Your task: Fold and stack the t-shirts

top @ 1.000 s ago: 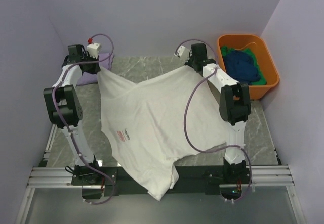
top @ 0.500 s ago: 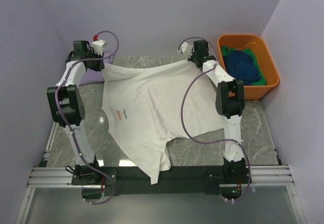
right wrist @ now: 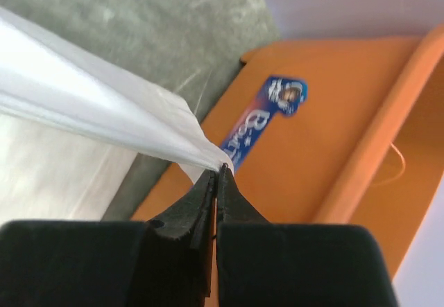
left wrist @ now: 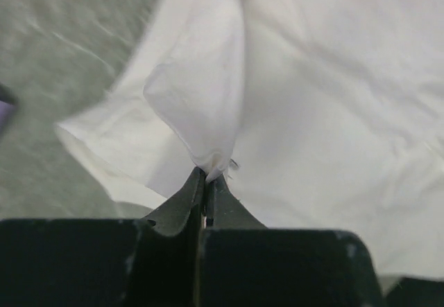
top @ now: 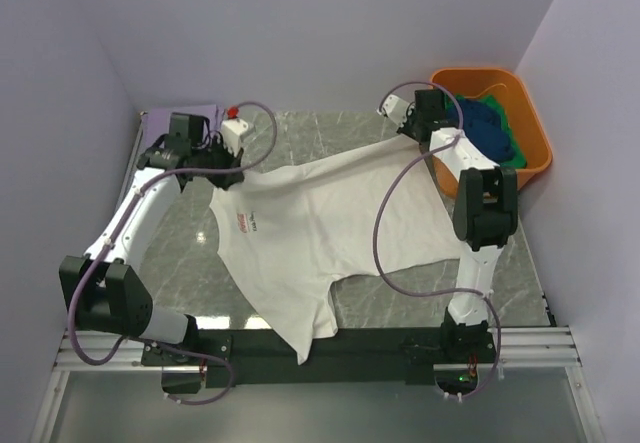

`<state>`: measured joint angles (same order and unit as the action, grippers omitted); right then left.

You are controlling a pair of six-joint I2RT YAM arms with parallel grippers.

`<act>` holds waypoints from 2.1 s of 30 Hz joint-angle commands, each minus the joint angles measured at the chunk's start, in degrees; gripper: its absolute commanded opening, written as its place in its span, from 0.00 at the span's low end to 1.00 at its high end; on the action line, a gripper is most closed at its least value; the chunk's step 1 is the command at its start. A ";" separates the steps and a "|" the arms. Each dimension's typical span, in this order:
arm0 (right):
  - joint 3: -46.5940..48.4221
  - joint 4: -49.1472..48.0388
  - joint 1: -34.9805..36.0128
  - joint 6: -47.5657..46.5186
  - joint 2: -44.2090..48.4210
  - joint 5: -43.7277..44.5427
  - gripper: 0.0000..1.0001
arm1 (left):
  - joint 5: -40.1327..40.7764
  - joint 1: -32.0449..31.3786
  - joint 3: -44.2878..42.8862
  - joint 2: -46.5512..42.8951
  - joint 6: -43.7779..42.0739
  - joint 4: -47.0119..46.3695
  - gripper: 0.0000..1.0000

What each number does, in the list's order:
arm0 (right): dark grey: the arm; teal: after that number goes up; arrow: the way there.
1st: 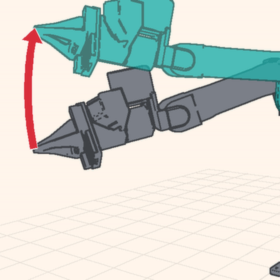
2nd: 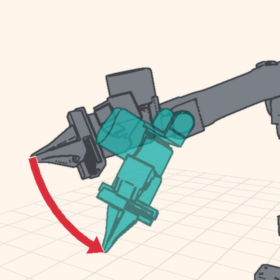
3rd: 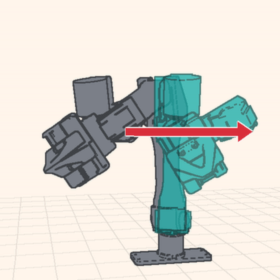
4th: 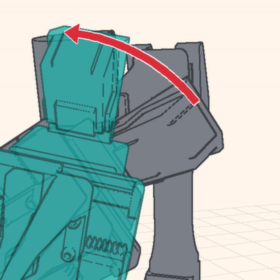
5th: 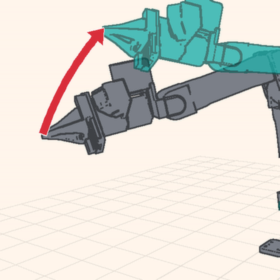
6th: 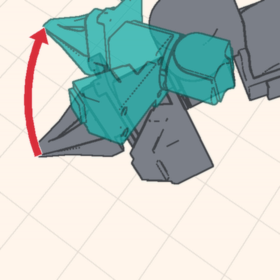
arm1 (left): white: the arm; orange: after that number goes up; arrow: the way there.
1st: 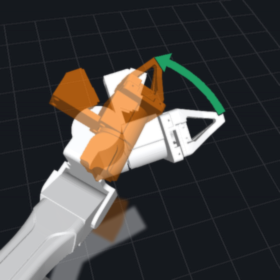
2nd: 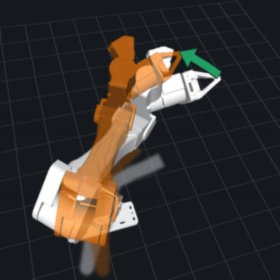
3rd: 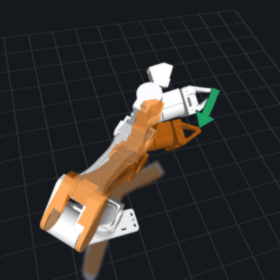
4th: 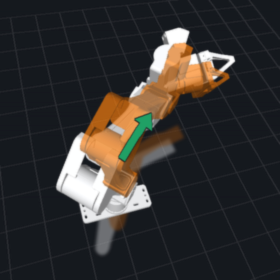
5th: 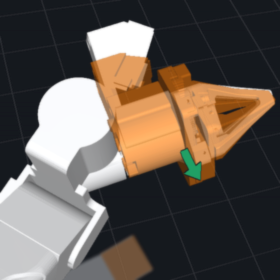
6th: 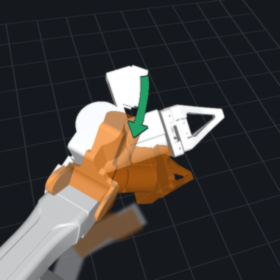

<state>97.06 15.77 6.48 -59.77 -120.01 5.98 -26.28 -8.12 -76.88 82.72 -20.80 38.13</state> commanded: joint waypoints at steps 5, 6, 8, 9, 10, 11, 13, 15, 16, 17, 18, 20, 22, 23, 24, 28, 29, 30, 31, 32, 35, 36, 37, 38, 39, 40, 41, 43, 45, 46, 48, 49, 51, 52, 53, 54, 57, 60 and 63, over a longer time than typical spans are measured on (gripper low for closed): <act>-13.19 -0.39 -1.38 -6.23 10.48 -3.17 0.00 | -0.97 -4.79 12.54 -2.48 -10.05 10.65 0.01; -14.69 -0.56 -1.38 -7.89 11.02 -3.08 0.00 | 0.60 -5.24 14.63 -1.86 -10.49 10.30 0.01; -18.64 -2.49 -1.47 -10.00 12.25 -2.73 0.00 | 2.37 -5.59 16.66 -0.81 -10.85 8.99 0.01; -19.79 -2.50 -1.47 -10.54 12.43 -2.55 0.00 | 2.38 -5.59 17.11 -0.46 -10.50 8.20 0.01; -21.19 -2.67 -1.38 -11.15 12.08 -1.68 0.00 | 3.07 -5.59 17.38 -0.02 -10.49 7.84 0.01; -21.64 -2.33 -1.21 -11.59 11.73 -1.24 0.00 | 3.34 -5.59 17.47 0.68 -10.49 7.40 0.01; -21.56 -1.54 -1.12 -12.30 10.59 0.34 0.00 | 3.95 -5.59 17.73 1.04 -11.36 7.48 0.03; -19.99 0.91 -1.12 -11.69 8.04 2.28 0.04 | 3.35 -5.24 17.21 1.13 -12.42 9.14 0.19; -17.45 2.41 -1.21 -10.90 6.90 2.28 0.20 | 1.86 -4.89 16.68 0.96 -13.38 10.03 0.24; -15.86 4.34 -1.21 -10.11 6.54 1.59 0.29 | 0.28 -3.15 16.07 0.69 -13.83 10.99 0.29; -14.19 6.45 -1.21 -8.54 6.45 0.71 0.37 | -1.21 -1.56 14.32 0.60 -14.18 12.05 0.36; -10.23 12.42 -1.30 -7.39 7.50 -1.57 0.64 | -4.63 3.86 12.03 1.39 -14.62 14.68 0.41; -7.42 17.52 -1.21 -6.59 8.90 -4.48 0.65 | -5.79 6.96 7.99 4.46 -14.02 15.92 0.41; -6.45 19.19 -1.21 -5.72 9.26 -5.09 0.65 | -6.49 9.41 6.67 7.08 -13.40 16.18 0.42; -5.48 20.60 -1.21 -5.28 9.44 -5.79 0.65 | -6.94 10.13 4.31 8.50 -13.04 16.19 0.42; 1.62 29.66 -0.86 -1.24 6.21 -8.61 0.52 | -3.34 10.58 2.53 13.60 -5.24 9.70 0.40; 2.78 30.97 -0.33 -0.01 4.97 -8.35 0.48 | -2.47 10.32 2.35 15.26 -3.57 6.46 0.37; 4.09 34.21 0.02 2.18 3.74 -8.26 0.44 | -1.07 10.23 1.83 16.41 -1.98 5.21 0.37; 5.67 35.11 0.37 3.24 1.64 -8.00 0.38 | -0.70 10.14 1.30 17.64 -0.05 4.59 0.36; 5.69 35.47 1.24 5.26 0.83 -7.83 0.36 | -0.09 10.14 0.77 20.09 1.18 3.02 0.34; 3.15 33.81 3.09 6.94 0.03 -6.51 0.30 | 2.02 9.97 -0.46 24.14 4.35 1.16 0.29; 1.92 32.06 3.53 7.55 0.21 -6.16 0.29 | 2.63 9.97 -0.81 24.94 4.80 0.72 0.28; -0.01 31.26 3.89 7.82 0.38 -6.07 0.29 | 3.77 9.79 -1.07 25.73 4.89 0.98 0.27; -0.89 30.64 4.76 8.26 0.30 -4.41 0.28 | 4.30 9.88 -0.99 26.87 5.06 0.98 0.26; -2.38 29.85 5.20 8.44 0.39 -3.96 0.28 | 5.27 9.88 -0.73 27.32 4.89 0.81 0.26; -3.09 29.50 5.56 8.79 -0.05 -3.35 0.28 | 6.67 9.79 -0.46 27.76 4.63 0.81 0.25; -3.80 29.06 6.00 9.40 -0.23 -2.30 0.28 | 7.73 9.79 0.23 28.63 4.71 0.81 0.24; -5.29 28.97 7.05 9.93 -1.28 -0.97 0.28 | 9.57 9.96 0.50 29.60 4.36 1.16 0.21; -6.87 29.49 7.93 10.55 -1.98 -0.01 0.27 | 13.17 10.40 0.95 31.27 4.01 1.33 0.17; -7.49 29.67 8.19 10.81 -2.07 0.17 0.27 | 14.23 11.10 0.77 31.89 3.66 1.59 0.16; -9.85 29.76 9.07 11.34 -1.81 0.52 0.27 | 17.22 12.42 -0.02 33.82 2.18 1.86 0.13; -10.65 29.76 9.95 11.51 -1.38 0.44 0.27 | 18.01 12.95 -0.63 34.35 1.47 2.21 0.12; -12.41 30.89 11.09 12.65 -0.67 -0.35 0.27 | 20.38 14.88 -3.18 36.02 -0.63 2.56 0.11; -12.85 31.42 12.14 12.66 -0.06 -1.48 0.27 | 21.35 16.02 -4.32 36.72 -1.34 2.74 0.11; -13.12 31.60 12.59 14.05 0.29 -1.84 0.27 | 22.06 16.46 -6.85 38.03 -2.05 3.17 0.11; -13.38 32.73 13.20 14.59 0.73 -2.63 0.27 | 22.93 16.99 -8.27 38.83 -3.27 3.44 0.11; -13.73 35.37 16.89 16.52 1.17 -5.18 0.28 | 23.82 18.40 -15.65 42.60 -5.30 4.84 0.10; -12.69 36.69 19.53 18.45 1.62 -8.08 0.29 | 18.32 18.93 -23.73 45.25 -7.84 9.65 0.13; -8.48 38.98 18.57 20.57 1.27 -10.20 0.29 | 10.05 19.02 -26.39 42.10 -13.10 14.57 0.20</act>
<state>86.35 49.25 25.93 -43.42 -118.61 2.37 -12.38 10.09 -100.33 125.93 -26.04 46.72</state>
